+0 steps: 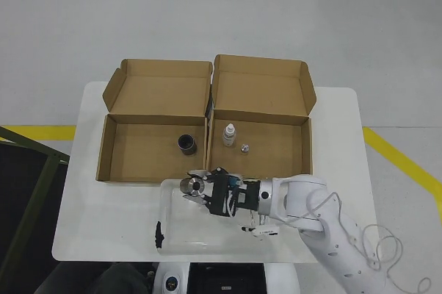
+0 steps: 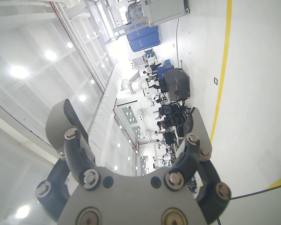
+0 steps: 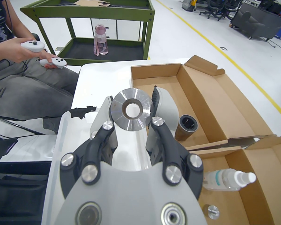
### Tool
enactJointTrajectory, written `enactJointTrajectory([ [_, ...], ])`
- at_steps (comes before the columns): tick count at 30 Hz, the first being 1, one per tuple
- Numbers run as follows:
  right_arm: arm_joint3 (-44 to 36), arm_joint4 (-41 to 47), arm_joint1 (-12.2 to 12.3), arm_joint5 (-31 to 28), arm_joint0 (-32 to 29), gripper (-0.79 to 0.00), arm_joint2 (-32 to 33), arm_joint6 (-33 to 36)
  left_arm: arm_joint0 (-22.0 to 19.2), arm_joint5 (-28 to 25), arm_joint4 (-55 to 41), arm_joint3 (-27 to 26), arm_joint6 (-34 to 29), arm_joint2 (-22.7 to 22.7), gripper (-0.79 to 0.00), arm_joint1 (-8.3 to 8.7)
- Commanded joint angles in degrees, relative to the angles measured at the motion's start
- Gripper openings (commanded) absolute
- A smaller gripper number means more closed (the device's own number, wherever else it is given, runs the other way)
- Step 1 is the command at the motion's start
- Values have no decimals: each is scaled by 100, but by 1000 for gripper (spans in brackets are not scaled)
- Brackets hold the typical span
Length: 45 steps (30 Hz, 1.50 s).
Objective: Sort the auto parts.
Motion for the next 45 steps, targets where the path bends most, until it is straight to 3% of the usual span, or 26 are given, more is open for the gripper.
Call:
enactJointTrajectory([
  [1, 4, 42, 8, 82, -2, -785, 58, -16, 0, 0, 0, 0, 0, 0, 0, 0],
  [29, 185, -33, 25, 414, 19, -785, 72, -8, 0, 0, 0, 0, 0, 0, 0, 0],
  [45, 1353, -125, -247, 853, 1259, -785, -908, 522, 0, 0, 0, 0, 0, 0, 0, 0],
])
